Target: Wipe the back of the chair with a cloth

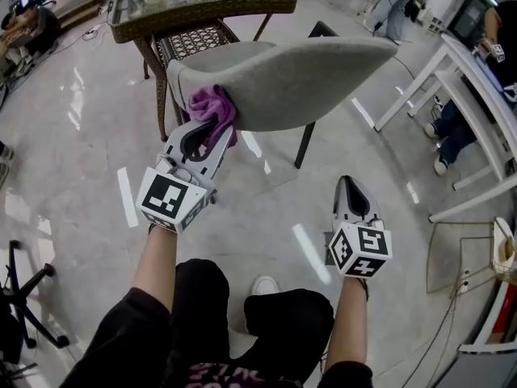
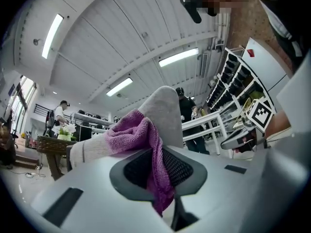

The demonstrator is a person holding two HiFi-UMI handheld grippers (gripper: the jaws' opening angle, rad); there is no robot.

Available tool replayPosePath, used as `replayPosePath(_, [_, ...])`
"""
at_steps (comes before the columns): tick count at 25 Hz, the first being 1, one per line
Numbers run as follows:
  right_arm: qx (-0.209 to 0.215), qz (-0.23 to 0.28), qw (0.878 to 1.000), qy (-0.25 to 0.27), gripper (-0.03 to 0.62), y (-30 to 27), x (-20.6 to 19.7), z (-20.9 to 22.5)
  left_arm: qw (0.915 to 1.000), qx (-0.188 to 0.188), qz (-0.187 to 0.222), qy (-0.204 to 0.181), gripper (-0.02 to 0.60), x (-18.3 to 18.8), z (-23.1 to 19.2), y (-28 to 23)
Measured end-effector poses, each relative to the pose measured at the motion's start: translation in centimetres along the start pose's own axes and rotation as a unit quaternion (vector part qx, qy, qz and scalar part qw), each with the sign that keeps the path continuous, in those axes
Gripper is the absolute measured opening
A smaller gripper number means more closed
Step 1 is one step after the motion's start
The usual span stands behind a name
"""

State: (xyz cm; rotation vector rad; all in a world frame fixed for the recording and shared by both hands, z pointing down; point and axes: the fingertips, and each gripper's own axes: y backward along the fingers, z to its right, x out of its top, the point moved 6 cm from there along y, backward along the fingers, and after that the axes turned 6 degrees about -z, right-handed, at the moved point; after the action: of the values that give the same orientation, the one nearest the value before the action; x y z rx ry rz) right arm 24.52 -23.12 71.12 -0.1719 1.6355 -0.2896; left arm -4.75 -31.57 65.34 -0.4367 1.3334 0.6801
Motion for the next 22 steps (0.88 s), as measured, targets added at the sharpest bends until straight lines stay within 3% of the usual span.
replayPosePath(7, [-0.022, -0.006, 1.0, 0.005, 0.029, 2.2, -0.6, 1.5, 0.9947, -0.093, -0.023, -0.037, 0.071, 0.0, 5.8, -3.0])
replayPosePath(10, [-0.026, -0.008, 1.0, 0.008, 0.029, 2.9, -0.7, 1.6, 0.9889, -0.138, -0.012, -0.054, 0.071, 0.3, 8.2, -3.5])
replayPosePath(12, [-0.026, -0.008, 1.0, 0.008, 0.029, 3.0, -0.8, 1.5, 0.9877, -0.148, -0.002, -0.051, 0.071, 0.6, 8.7, -2.9])
replayPosePath(16, [-0.015, -0.004, 1.0, 0.009, 0.029, 2.4, -0.3, 0.6, 0.9946, -0.104, 0.003, -0.007, 0.071, 0.9, 5.9, 0.5])
replayPosePath(19, [0.002, -0.001, 1.0, 0.014, 0.029, 1.2, 0.2, -0.7, 0.999, -0.038, -0.014, 0.019, 0.071, 0.4, 1.7, 3.8])
replayPosePath(22, [0.022, 0.0, 1.0, 0.018, 0.029, -0.4, 0.4, -2.3, 0.9991, 0.04, -0.009, 0.011, 0.071, -0.4, -3.2, 6.9])
